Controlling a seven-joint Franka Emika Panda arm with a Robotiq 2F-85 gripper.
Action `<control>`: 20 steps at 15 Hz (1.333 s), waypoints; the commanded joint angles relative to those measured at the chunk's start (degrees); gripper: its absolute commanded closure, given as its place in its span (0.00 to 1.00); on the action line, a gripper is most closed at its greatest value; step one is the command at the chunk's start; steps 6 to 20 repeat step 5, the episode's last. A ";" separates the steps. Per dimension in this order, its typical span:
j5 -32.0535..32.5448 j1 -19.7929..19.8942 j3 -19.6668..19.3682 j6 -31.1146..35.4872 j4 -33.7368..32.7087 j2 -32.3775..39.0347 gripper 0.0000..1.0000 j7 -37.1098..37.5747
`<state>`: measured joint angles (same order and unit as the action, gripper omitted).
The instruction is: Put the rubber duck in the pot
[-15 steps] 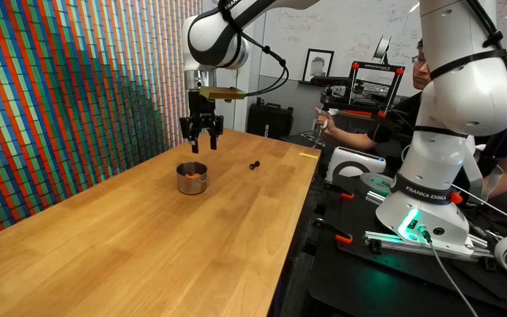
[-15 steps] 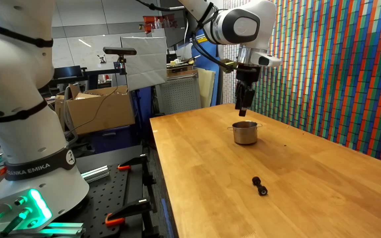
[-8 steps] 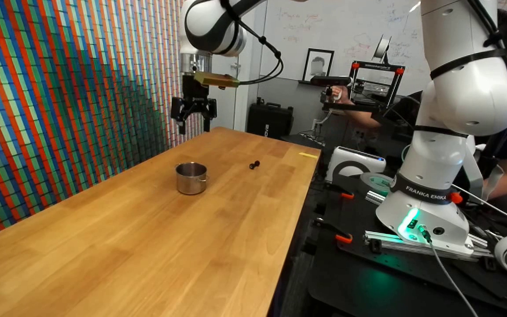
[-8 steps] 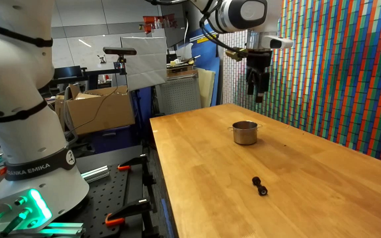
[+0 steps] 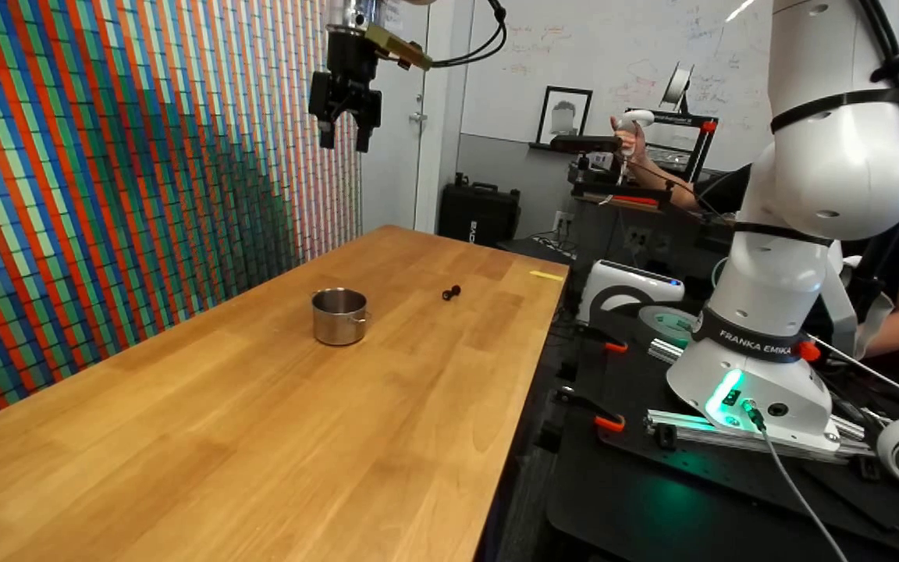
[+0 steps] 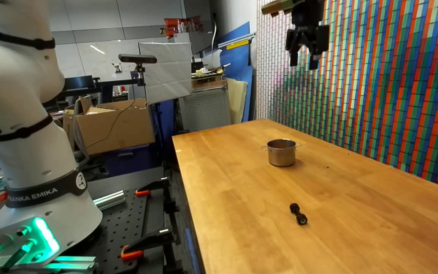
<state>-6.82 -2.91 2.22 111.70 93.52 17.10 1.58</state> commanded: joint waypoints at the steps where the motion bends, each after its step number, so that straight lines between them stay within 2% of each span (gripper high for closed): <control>1: -1.65 1.48 0.93 -8.66 -4.37 -2.13 0.00 -7.26; 2: -1.85 1.74 0.72 -10.59 -5.01 -2.65 0.00 -8.36; 3: -0.44 0.64 0.39 -6.62 -2.77 -1.98 0.00 -4.96; 5: -0.54 0.91 0.36 -8.83 -3.70 -2.75 0.00 -6.31; 20: -0.54 0.91 0.36 -8.83 -3.70 -2.75 0.00 -6.31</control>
